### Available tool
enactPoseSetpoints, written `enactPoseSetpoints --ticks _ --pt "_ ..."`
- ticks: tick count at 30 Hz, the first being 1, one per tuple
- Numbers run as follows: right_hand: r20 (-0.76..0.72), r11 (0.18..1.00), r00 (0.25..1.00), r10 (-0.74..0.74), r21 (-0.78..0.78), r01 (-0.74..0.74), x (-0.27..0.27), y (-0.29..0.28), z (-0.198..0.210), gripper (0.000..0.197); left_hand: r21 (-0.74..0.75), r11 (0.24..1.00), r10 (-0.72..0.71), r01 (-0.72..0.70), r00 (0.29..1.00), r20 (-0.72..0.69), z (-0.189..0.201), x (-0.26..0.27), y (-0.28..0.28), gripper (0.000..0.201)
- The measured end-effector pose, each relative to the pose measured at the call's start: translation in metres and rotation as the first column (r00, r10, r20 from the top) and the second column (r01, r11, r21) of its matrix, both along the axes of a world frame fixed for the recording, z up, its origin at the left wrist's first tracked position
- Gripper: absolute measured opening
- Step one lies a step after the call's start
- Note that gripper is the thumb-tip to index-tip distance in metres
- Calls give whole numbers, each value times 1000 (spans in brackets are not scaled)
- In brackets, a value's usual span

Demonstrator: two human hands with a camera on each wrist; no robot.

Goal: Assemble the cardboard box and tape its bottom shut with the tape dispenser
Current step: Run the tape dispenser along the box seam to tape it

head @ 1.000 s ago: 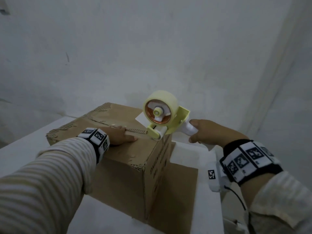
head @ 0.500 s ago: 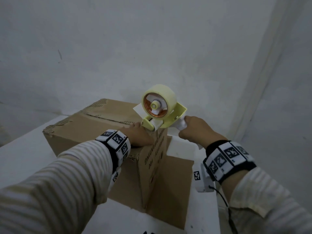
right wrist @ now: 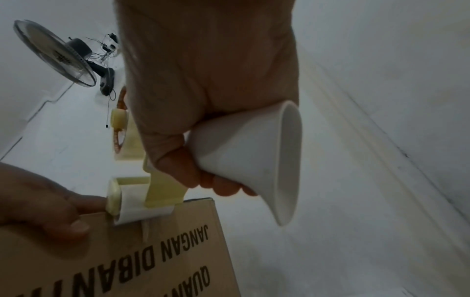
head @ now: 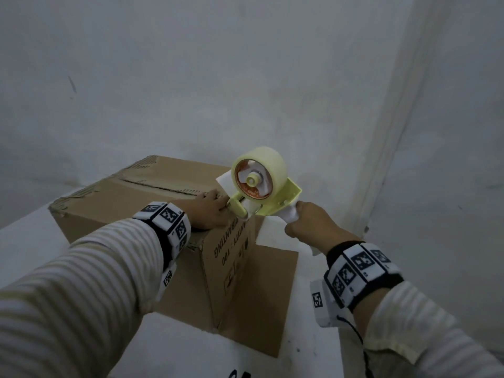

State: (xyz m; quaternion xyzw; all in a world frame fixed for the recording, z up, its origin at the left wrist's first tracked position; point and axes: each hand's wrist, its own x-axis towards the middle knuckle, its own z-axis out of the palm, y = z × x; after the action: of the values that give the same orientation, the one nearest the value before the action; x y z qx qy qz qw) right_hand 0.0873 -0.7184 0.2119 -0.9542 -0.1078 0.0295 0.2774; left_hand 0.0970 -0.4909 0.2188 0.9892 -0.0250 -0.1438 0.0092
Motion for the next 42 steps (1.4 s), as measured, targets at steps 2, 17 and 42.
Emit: enactPoseSetpoints --ticks 2,17,42 --pt "-7 999 1000 -2 51 3 -3 2 -5 11 13 1000 -4 4 1000 -4 4 -4 -3 64" --pt "-78 974 993 -92 202 106 -14 14 -30 18 51 998 30 -30 1000 3 3 -3 -3 75" --pt "64 998 996 -61 -21 62 -11 -5 -38 12 92 996 15 -9 998 -65 -3 3 4 72"
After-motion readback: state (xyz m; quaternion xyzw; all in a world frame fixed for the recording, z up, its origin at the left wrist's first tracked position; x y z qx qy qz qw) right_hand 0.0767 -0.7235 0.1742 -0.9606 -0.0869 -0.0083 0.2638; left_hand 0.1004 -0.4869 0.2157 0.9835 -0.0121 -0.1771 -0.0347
